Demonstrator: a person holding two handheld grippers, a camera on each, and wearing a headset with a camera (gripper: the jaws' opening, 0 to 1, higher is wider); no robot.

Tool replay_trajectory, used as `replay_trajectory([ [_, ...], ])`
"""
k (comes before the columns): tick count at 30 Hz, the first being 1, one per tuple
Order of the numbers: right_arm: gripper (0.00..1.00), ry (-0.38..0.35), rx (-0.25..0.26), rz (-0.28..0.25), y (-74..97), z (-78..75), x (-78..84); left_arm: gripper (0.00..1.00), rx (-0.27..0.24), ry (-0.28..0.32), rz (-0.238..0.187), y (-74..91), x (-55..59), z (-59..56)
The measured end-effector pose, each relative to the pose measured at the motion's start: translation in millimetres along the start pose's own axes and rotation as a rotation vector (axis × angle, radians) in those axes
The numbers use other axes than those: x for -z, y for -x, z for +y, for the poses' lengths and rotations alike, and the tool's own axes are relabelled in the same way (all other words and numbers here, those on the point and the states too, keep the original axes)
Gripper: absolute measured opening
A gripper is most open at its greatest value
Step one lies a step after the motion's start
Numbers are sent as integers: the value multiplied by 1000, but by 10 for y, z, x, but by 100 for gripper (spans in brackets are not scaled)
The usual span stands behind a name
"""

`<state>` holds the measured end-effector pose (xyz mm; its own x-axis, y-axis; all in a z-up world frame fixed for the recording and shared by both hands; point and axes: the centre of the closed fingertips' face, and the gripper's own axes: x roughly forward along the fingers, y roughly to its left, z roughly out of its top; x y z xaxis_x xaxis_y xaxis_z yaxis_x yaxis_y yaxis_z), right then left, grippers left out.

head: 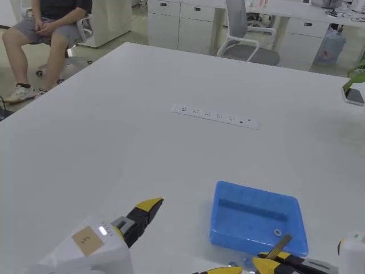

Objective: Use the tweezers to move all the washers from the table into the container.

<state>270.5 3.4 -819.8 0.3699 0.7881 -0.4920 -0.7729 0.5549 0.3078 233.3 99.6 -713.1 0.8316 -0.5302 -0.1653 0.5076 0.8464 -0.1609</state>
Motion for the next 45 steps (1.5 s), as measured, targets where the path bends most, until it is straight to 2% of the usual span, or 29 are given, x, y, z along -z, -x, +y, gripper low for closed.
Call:
replay_trajectory([
  [3, 6, 44, 0, 18, 11, 13, 21, 90, 0, -1, 1, 0, 4, 3],
  [7, 7, 200, -34, 63, 18, 102, 61, 90, 9, 1, -9, -1, -14, -18],
  [8, 7, 216, -33, 71, 20, 110, 69, 90, 8, 0, -5, -1, -7, -17],
  [14, 6, 226, -25, 81, 23, 103, 69, 90, 5, -3, 0, -2, 2, -15],
  [19, 6, 228, -41, 96, 27, 88, 72, 91, 20, 4, -22, 4, -38, -38],
  [26, 7, 340, -52, 145, -1, 140, 74, 91, 15, 5, -19, 5, -31, -26],
  [31, 6, 449, -63, 179, -38, 181, 75, 90, 12, 2, -11, 4, -18, -19],
  [33, 5, 435, -78, 184, -42, 196, 77, 90, 6, -2, -8, 7, -13, -7],
  [34, 4, 413, -69, 180, -45, 173, 68, 90, 5, -2, -9, 7, -15, -6],
  [37, 4, 288, -42, 148, -37, 109, 41, 89, 7, 3, -9, 8, -14, -7],
  [38, 4, 278, -35, 143, -30, 93, 36, 89, 7, 3, -8, 9, -13, -7],
  [39, 4, 250, -23, 131, -11, 68, 20, 89, 8, 1, -8, 9, -12, -9],
  [42, 4, 182, -36, 79, 47, 80, -56, 89, 6, 0, -5, 10, -8, -8],
  [45, 4, 147, -46, 45, 122, 95, -139, 89, 6, 2, -9, 11, -15, -7],
])
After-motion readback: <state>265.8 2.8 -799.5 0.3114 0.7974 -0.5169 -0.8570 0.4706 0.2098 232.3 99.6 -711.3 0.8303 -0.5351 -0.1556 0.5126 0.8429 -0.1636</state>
